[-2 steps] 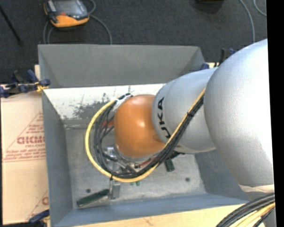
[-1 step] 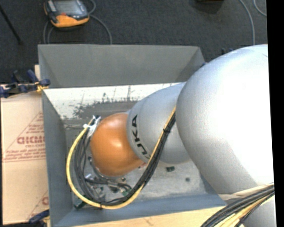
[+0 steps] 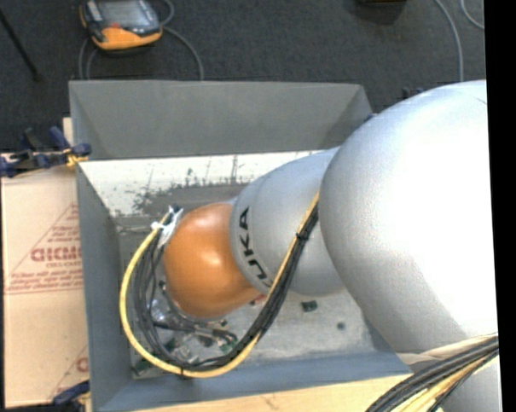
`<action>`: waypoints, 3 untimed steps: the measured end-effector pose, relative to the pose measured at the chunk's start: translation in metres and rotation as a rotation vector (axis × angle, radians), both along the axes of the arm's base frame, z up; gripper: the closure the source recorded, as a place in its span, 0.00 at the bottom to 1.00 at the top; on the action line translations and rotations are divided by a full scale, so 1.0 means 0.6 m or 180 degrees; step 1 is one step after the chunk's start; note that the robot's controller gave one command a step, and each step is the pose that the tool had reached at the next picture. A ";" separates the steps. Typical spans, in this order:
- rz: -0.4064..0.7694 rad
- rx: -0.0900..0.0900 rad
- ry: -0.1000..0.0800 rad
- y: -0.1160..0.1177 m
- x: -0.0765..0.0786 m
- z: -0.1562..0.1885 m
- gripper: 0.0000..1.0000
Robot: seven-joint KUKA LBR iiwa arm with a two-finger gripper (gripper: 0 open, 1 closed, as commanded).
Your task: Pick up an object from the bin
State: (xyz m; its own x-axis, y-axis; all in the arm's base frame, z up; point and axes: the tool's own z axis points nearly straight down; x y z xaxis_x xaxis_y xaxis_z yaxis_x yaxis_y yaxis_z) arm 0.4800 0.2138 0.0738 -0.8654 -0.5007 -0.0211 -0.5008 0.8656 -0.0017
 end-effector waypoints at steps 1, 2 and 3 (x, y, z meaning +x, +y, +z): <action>-0.0008 -0.0014 0.0036 -0.002 -0.006 -0.004 1.00; -0.0010 -0.0015 0.0037 -0.002 -0.006 -0.004 1.00; 0.0084 -0.0014 0.0026 0.001 -0.004 -0.004 1.00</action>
Offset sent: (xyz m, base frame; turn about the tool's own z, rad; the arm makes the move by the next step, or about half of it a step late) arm 0.0000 0.0000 0.0000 0.0000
